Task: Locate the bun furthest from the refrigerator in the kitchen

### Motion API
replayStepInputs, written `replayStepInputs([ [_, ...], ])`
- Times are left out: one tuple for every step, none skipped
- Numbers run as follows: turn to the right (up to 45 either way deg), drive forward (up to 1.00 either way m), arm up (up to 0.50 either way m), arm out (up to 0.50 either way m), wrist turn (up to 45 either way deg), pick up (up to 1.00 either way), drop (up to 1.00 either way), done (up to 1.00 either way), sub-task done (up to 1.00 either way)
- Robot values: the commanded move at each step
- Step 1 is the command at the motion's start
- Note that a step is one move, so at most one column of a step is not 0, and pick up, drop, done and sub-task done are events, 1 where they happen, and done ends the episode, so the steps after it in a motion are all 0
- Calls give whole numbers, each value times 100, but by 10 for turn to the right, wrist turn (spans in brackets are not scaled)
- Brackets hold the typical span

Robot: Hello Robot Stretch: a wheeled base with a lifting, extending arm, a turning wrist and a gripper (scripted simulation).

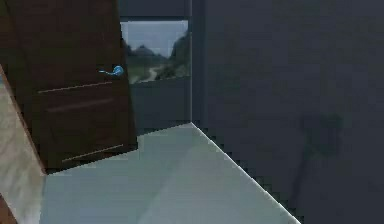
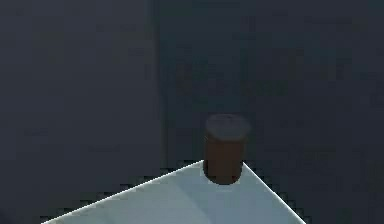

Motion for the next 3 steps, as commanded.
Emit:
replayStepInputs([
  [-240, 0, 0, 0, 0, 0, 0, 0, 0],
  [-30, 0, 0, 0, 0, 0, 0, 0, 0],
  [0, 100, 0, 0, 0, 0, 0, 0, 0],
])
